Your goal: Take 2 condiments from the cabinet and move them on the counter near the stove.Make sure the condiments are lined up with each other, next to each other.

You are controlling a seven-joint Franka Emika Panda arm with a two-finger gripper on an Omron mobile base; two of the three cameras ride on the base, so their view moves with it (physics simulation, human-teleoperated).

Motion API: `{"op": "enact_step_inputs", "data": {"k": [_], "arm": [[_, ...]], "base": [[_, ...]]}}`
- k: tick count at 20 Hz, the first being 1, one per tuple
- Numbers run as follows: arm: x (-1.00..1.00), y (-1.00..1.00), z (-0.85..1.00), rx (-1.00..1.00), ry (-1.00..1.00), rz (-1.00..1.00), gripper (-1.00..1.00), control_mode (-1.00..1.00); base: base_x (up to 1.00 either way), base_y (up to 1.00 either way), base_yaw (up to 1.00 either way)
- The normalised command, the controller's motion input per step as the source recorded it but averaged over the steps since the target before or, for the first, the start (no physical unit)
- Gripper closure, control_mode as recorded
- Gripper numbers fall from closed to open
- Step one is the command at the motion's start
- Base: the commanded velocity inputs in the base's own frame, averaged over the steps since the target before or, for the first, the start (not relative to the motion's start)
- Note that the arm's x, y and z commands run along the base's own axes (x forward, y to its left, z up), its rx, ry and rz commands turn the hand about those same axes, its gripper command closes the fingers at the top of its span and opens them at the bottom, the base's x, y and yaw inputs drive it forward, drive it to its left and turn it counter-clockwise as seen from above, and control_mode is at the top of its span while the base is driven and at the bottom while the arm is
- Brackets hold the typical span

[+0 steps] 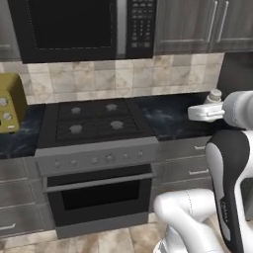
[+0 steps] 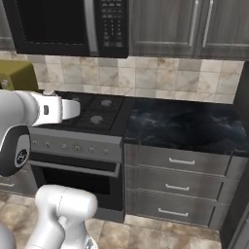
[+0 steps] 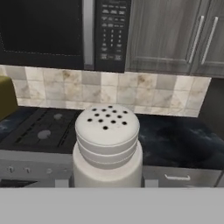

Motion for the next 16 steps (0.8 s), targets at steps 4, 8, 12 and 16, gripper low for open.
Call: {"op": "enact_step_inputs", "data": {"k": [4,8,12,16], "arm": [[0.00,0.00,0.00,0.00,0.00,0.00,1.00,1.00],[0.00,0.00,0.00,0.00,0.00,0.00,1.00,1.00],[0.00,0.00,0.00,0.00,0.00,0.00,1.00,1.00],[0.00,0.00,0.00,0.00,0.00,0.00,1.00,1.00]], "base": [[0.54,0.33,-0.12],[0.48,0.42,-0.10],[0.48,0.38,-0.07],[0.52,0.33,-0.06]]}}
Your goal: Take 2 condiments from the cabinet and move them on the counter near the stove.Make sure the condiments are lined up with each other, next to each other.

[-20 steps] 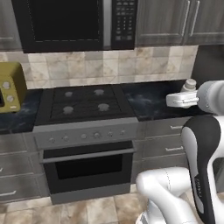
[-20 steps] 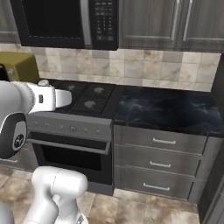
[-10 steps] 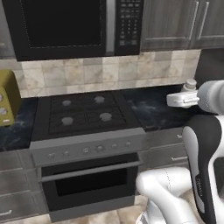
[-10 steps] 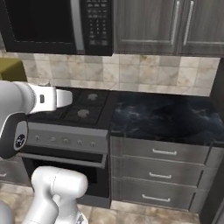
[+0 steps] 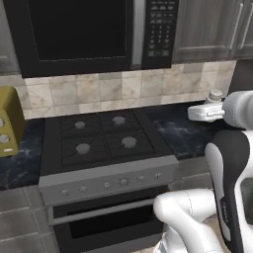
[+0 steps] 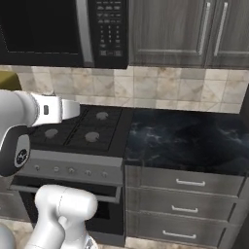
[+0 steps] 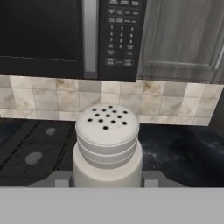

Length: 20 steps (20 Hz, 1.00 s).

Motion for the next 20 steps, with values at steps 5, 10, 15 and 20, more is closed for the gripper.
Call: {"op": "enact_step_inputs", "data": {"k": [5,10,15,20], "arm": [[0.00,0.00,0.00,0.00,0.00,0.00,1.00,1.00],[0.00,0.00,0.00,0.00,0.00,0.00,1.00,1.00],[0.00,0.00,0.00,0.00,0.00,0.00,1.00,1.00],[0.00,0.00,0.00,0.00,0.00,0.00,1.00,1.00]], "base": [[0.59,0.37,-0.04],[0.57,0.31,-0.05],[0.59,0.24,-0.05],[0.56,0.09,0.00]]}}
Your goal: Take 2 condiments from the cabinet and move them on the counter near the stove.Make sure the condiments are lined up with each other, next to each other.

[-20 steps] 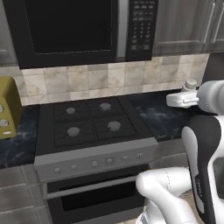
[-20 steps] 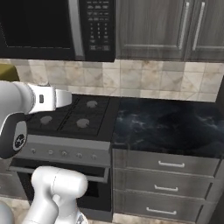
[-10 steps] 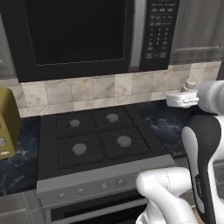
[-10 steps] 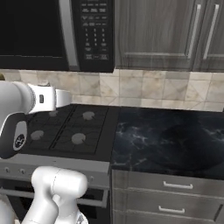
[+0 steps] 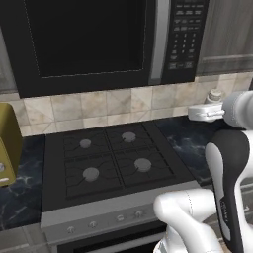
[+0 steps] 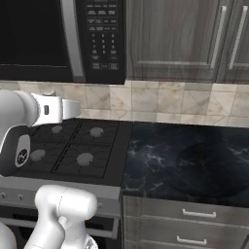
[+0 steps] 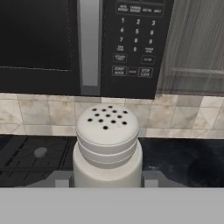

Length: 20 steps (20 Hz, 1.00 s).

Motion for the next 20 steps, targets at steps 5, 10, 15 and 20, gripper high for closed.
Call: {"op": "enact_step_inputs", "data": {"k": [5,10,15,20], "arm": [[0.00,0.00,0.00,0.00,0.00,0.00,1.00,1.00],[0.00,0.00,0.00,0.00,0.00,0.00,1.00,1.00],[0.06,-0.06,-0.24,-0.01,0.06,0.09,1.00,-1.00],[0.05,-0.52,-0.51,0.00,0.06,0.36,1.00,-1.00]], "base": [[0.26,0.03,0.00],[0.02,0.02,0.00],[0.00,0.00,0.00],[0.00,0.00,0.00]]}}
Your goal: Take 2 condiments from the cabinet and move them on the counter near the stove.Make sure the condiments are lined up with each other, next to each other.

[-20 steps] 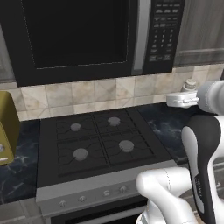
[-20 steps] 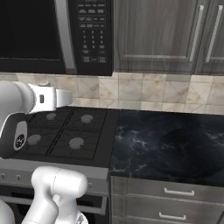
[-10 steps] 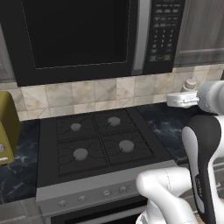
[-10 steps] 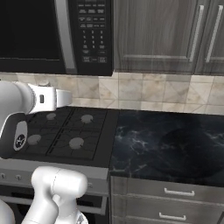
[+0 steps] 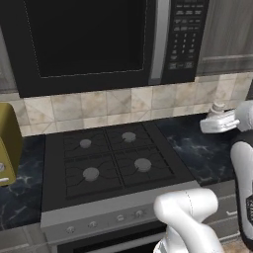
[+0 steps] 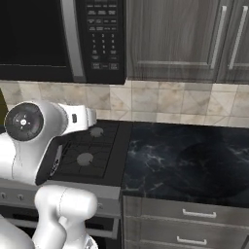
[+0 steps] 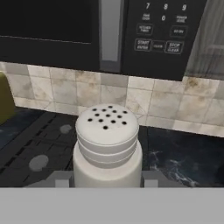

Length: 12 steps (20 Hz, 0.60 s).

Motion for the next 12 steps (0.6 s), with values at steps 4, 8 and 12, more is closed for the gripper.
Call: {"op": "enact_step_inputs", "data": {"k": [4,8,12], "arm": [[0.05,-0.51,-0.51,0.00,0.01,0.50,1.00,-1.00],[0.22,-0.27,-0.52,0.00,0.03,0.45,1.00,-1.00],[0.35,-0.24,-0.58,0.00,0.05,0.38,1.00,-1.00]], "base": [[0.00,0.00,0.00],[0.00,0.00,0.00],[0.00,0.00,0.00]]}}
